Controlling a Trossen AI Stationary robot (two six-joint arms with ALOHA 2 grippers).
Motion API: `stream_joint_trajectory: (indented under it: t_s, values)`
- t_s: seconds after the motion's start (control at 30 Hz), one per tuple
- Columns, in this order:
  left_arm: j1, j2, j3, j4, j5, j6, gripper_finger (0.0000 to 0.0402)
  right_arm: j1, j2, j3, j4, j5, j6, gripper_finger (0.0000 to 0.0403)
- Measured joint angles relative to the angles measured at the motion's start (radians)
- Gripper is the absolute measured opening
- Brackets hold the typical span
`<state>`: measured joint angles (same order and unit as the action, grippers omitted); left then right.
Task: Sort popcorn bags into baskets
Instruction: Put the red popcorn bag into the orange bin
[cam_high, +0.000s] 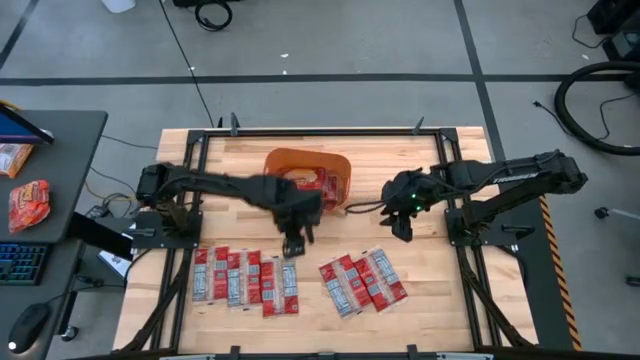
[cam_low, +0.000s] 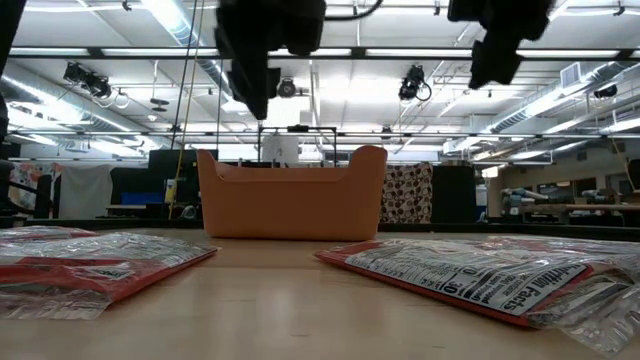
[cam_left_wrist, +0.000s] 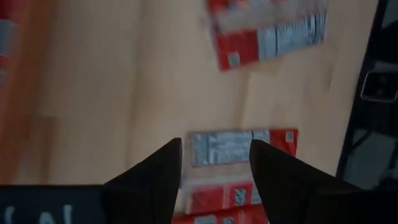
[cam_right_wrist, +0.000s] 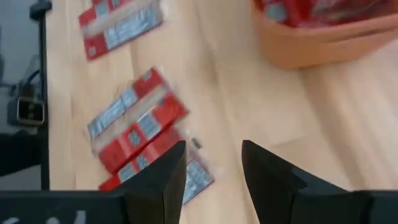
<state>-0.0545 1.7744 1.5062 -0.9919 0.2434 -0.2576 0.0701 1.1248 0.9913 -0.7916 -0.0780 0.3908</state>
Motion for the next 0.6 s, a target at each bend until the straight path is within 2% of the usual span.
stream_joint_trajectory:
  t_s: [0.2, 0.37, 0.6]
  values:
    - [-0.117, 0.0, -0.115, 0.053, -0.003, -0.145, 0.0192, 0.046, 0.0, -0.104, 0.132, -0.073, 0.016, 0.016]
    - [-0.177, -0.004, -0.267, 0.095, 0.076, -0.289, 0.0192, 0.083, 0.0, -0.151, 0.262, -0.073, 0.104, 0.016]
    - [-0.219, -0.09, -0.442, 0.181, 0.082, -0.341, 0.0192, 0.138, 0.002, -0.154, 0.305, 0.022, 0.195, 0.016]
